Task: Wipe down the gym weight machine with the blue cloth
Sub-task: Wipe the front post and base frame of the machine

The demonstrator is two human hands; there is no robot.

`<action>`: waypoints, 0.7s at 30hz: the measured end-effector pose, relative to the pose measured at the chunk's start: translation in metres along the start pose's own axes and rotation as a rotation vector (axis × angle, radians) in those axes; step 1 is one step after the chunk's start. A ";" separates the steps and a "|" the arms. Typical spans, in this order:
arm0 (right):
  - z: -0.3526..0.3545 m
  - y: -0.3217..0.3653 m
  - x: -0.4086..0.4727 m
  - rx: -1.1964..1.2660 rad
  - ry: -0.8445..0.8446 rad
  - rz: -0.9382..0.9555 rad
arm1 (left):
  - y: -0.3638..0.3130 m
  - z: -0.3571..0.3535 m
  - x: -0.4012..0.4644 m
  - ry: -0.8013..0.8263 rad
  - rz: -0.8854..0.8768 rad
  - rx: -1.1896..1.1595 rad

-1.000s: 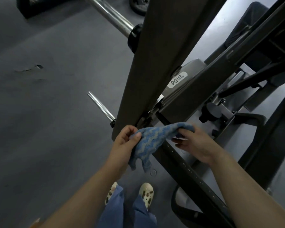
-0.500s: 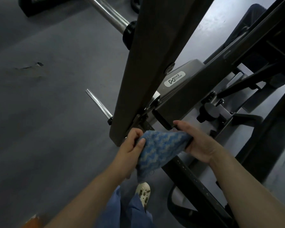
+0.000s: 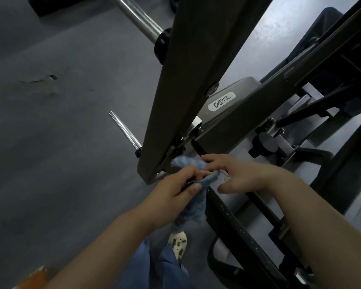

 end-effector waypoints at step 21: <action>-0.020 -0.032 0.074 0.047 -0.673 -0.202 | 0.135 -0.007 0.012 -0.746 0.838 -0.138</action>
Point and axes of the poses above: each hand's wrist, its own x-axis towards the middle knuckle, its own z-axis out of the back of the hand, y = z × x, the point moved 5 cm from there along x, towards the middle knuckle, and after that the axes turned 3 degrees about -z, right-handed, at the moved point
